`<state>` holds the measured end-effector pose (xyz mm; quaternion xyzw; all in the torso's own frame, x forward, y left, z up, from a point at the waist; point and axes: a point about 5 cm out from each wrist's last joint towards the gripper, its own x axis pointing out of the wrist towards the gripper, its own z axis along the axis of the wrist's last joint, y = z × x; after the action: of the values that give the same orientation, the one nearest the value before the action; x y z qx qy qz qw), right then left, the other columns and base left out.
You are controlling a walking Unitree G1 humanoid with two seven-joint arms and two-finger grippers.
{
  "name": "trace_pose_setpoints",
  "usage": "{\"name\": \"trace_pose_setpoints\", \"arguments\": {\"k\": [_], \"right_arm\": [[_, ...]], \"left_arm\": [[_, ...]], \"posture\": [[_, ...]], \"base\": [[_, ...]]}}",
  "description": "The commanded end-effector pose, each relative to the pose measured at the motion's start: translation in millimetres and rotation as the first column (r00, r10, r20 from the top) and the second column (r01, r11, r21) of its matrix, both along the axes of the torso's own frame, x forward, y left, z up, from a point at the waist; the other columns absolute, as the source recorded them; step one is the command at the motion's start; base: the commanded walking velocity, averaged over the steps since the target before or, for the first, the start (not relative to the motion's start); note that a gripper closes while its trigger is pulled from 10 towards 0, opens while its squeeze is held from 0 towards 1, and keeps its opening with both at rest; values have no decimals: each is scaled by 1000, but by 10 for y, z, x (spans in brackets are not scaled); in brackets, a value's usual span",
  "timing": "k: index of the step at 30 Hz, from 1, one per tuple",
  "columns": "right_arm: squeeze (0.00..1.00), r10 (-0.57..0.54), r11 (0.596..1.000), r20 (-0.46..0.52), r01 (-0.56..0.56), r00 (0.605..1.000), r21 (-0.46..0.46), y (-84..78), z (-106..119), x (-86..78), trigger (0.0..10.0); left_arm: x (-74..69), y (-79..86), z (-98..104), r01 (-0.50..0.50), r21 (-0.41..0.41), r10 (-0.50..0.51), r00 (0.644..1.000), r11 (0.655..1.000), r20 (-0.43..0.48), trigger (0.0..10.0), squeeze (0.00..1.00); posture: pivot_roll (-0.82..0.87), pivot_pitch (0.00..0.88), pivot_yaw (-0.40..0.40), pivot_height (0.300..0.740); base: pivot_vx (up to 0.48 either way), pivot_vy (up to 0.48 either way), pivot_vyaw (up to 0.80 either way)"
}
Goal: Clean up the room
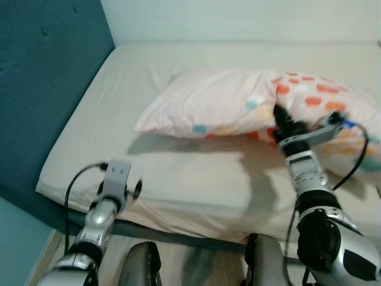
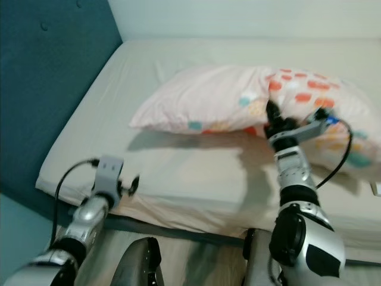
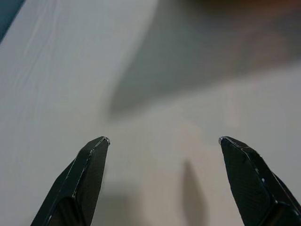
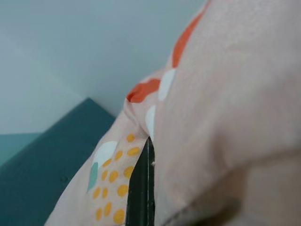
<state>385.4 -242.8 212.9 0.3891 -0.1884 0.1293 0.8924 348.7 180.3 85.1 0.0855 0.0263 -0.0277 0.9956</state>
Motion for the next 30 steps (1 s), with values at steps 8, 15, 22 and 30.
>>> {"name": "trace_pose_setpoints", "arguments": {"k": [8,15,22,30], "right_arm": [[0,56,992,147,-38,988,-123,-57,330,-110,0],[0,98,986,87,-85,991,-146,78,135,-150,0],[0,138,978,79,-124,987,-167,190,76,-193,0],[0,157,970,88,-137,984,-200,227,130,-200,0]], "left_arm": [[-45,-67,-145,-32,-64,27,997,997,-69,10000,0],[-47,-88,-184,-54,-95,44,993,994,-106,10000,0],[-76,-54,-215,-67,-103,56,993,992,-108,10000,0],[-116,13,-280,-100,-107,85,986,989,-141,10000,0]], "posture": [[-44,31,56,580],[-43,25,54,605],[-40,23,60,635],[-39,24,59,655]], "base": [[0,0,0],[-190,0,0],[-206,0,0],[0,0,0]]}}
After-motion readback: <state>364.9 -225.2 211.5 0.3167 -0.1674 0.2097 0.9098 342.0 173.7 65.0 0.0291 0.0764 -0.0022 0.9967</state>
